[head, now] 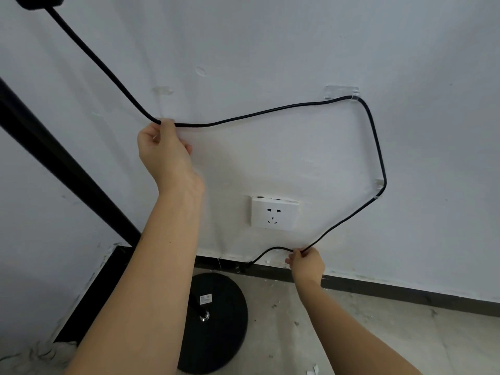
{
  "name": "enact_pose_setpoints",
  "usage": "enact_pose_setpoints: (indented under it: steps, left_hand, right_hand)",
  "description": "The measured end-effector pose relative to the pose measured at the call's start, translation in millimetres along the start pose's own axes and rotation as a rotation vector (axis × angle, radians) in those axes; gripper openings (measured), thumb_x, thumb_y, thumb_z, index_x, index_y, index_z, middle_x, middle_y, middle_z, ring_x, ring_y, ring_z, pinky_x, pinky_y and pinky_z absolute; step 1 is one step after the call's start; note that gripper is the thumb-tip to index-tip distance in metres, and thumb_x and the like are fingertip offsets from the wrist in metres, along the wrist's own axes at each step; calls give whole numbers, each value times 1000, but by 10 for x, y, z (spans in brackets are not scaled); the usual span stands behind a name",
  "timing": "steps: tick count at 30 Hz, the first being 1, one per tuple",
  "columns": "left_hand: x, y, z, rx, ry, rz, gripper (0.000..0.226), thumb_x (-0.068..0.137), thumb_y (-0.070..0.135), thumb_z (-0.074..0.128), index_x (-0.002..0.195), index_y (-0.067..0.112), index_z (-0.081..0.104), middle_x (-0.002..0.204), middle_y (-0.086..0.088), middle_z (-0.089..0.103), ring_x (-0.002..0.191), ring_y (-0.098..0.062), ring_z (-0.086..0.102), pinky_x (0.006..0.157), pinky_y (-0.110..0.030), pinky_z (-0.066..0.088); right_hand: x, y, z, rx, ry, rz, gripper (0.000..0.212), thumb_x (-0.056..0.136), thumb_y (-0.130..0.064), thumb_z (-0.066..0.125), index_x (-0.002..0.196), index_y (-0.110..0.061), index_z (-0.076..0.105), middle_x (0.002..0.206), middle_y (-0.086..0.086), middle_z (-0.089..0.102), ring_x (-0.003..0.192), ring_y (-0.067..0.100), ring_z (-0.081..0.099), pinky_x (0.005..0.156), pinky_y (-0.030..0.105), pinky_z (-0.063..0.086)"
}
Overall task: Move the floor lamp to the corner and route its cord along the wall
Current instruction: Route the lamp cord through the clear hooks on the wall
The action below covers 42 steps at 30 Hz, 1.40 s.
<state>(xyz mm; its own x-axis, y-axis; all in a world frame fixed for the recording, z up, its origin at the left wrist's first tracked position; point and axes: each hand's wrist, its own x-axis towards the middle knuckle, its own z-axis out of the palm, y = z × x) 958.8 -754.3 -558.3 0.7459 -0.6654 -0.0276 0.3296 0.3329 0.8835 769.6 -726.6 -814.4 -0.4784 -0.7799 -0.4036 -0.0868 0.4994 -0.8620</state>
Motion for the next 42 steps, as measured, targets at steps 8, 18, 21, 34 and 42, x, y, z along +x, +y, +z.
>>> enact_pose_setpoints:
  steps: [8,18,21,34,42]
  left_hand:
    - [-44,48,-14,35,-6,-20,16,89,14,55,75,18,49,67,3,46,52,-8,41,52,-20,41]
    - [-49,51,-19,52,-13,-50,14,90,16,54,77,20,51,72,4,47,53,-8,42,55,-20,43]
    - [-64,39,-7,46,-3,-43,15,90,15,54,76,20,49,70,4,47,52,-8,42,54,-20,42]
    - [-42,43,-16,47,-6,-39,14,90,14,54,77,19,51,70,3,47,55,-9,43,58,-22,43]
    - [-21,46,-29,50,-24,-45,13,90,17,55,78,21,50,72,4,48,53,-7,43,55,-20,43]
  right_hand:
    - [47,-64,37,422,-122,317,13,95,-5,51,96,7,57,71,17,63,66,27,65,80,40,56]
    - [25,3,5,675,-170,402,31,96,0,48,125,10,46,91,24,63,72,25,63,90,38,50]
    - [54,20,-48,673,-241,434,31,95,-1,50,124,12,47,92,23,64,77,26,65,91,38,50]
    - [77,170,-58,359,-187,265,26,98,-12,47,78,2,58,71,13,60,65,23,60,88,45,54]
    - [63,176,-176,443,-326,349,25,97,-20,50,111,1,53,94,17,62,99,34,62,85,46,52]
